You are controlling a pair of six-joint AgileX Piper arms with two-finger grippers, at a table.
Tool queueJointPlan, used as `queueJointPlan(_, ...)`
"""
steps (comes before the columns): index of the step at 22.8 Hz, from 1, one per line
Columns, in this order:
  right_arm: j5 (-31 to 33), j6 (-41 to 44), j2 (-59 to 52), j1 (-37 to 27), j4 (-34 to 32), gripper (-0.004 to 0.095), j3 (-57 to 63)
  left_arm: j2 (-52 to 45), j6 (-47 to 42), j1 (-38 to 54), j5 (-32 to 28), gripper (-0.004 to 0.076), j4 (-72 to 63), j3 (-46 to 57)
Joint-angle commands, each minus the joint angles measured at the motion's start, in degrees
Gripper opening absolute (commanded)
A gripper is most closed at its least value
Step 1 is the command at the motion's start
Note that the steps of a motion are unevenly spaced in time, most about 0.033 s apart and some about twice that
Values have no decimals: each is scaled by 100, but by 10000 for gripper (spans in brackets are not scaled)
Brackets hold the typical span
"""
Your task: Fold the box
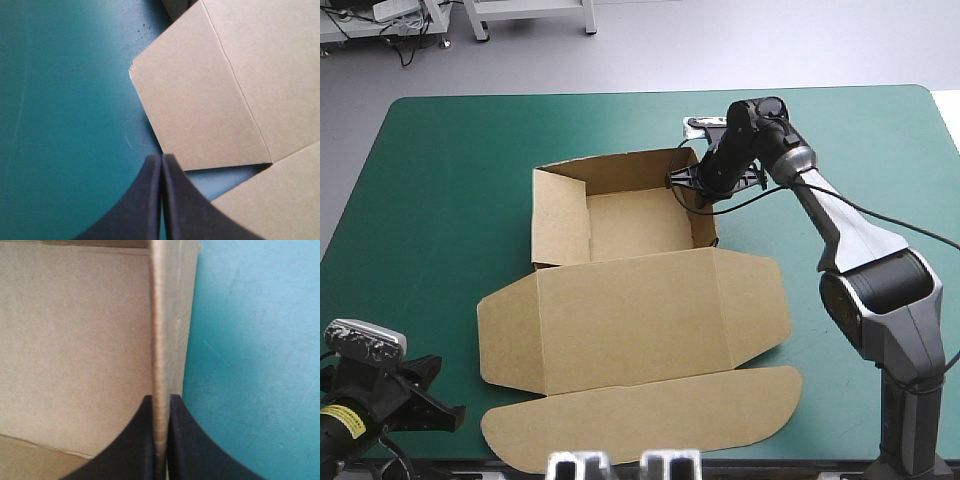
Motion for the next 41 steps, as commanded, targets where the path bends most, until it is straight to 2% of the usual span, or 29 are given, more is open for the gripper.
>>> queueJointPlan(1,92,-29,-837,-155,-139,-20,-186,53,-126,-24,-380,-10,-19,-128)
queueJointPlan(10,101,-375,-1998,-1966,-334,-19,-104,53,-126,-24,-448,-10,2,-128)
queueJointPlan(15,101,-469,-2124,-3298,-593,-19,351,53,-126,-24,-495,-10,2,-128)
queueJointPlan(18,101,-596,-1988,-3829,-845,-19,623,53,-126,-24,-601,-10,2,-128)
queueJointPlan(22,71,-643,-1693,-4093,-869,-19,649,53,-126,-24,-626,-10,17,-128)
queueJointPlan(27,21,-747,-921,-4131,-1118,-13,649,53,-126,-24,-639,-10,65,-128)
queueJointPlan(29,97,-1040,-727,-4131,-1388,61,649,53,-126,-24,-639,-10,65,-128)
queueJointPlan(31,97,-747,-704,-4131,-1636,219,611,53,-126,-24,-639,-10,65,-128)
queueJointPlan(32,97,-455,-739,-4131,-1820,330,553,53,-126,-24,-643,-10,65,-128)
queueJointPlan(33,97,-407,-812,-4142,-1835,389,500,53,-126,-24,-643,-10,65,-128)
queueJointPlan(38,97,-407,-1449,-4142,-1703,403,314,53,-32,-24,-763,-10,43,-128)
queueJointPlan(41,97,-661,-1943,-4142,-1294,403,314,53,0,-24,-1091,-10,43,-128)
